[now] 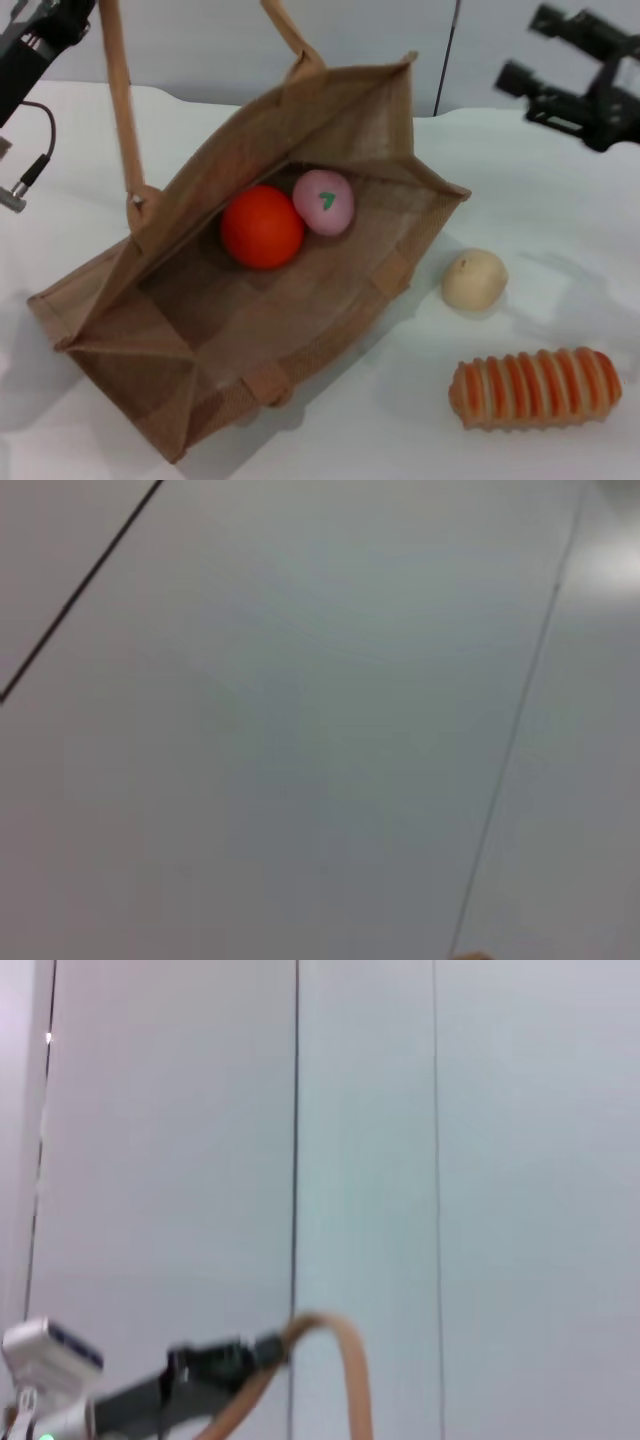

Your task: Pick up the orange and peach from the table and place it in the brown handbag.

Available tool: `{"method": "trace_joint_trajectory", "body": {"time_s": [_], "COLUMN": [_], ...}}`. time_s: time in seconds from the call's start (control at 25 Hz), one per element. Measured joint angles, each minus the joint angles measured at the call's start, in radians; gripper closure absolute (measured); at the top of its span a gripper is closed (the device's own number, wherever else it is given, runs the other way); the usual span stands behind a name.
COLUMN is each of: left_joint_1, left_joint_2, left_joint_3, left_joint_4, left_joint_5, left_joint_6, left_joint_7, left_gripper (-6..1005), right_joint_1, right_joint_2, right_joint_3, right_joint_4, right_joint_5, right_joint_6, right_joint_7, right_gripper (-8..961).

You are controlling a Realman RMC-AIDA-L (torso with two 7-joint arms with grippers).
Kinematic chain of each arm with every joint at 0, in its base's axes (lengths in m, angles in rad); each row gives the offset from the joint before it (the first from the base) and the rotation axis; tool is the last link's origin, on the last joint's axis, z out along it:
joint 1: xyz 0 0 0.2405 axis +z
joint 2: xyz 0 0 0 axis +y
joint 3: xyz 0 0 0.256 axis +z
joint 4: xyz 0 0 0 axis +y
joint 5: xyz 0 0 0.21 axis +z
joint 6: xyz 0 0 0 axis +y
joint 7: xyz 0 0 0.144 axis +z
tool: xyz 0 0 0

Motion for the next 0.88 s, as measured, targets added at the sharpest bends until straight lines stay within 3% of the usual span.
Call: {"method": "trace_joint_trajectory", "body": {"time_s": [0.28,0.48,0.56,0.8,0.88], "left_joint_1": [-0.012,-0.015,-0.012,0.008,0.017], "left_joint_2": [-0.001,-0.005,-0.005,-0.007,-0.008], "left_joint_3": [0.002,-0.001,-0.007,-0.012,-0.012], "left_joint_4": [-0.001,-0.013,-0.035,-0.124,-0.172], "left_joint_5": [0.043,0.046,0.038,-0.046,-0.090], "left_joint_6": [0.082,0.100,0.100,0.135,0.161], "left_joint_7": [0.006,0.070,0.124,0.322,0.432], "left_gripper": [787,547,527,487,488], "right_joint_1": [-0.010,-0.011,-0.011,-0.010,-0.008], "right_joint_2": [0.004,0.006,0.009,0.045,0.047], "right_joint_3": [0.053,0.058,0.071,0.182,0.237], "right_joint_4": [0.010,0.011,0.017,0.075,0.119], "right_joint_5": [0.000,0.000,0.000,0.000,0.001], "right_joint_6": [-0.015,0.010,0.033,0.154,0.178], "right_joint_7": [-0.029,-0.035,-0.057,-0.269,-0.347], "right_gripper": [94,96,96,98,98]}}
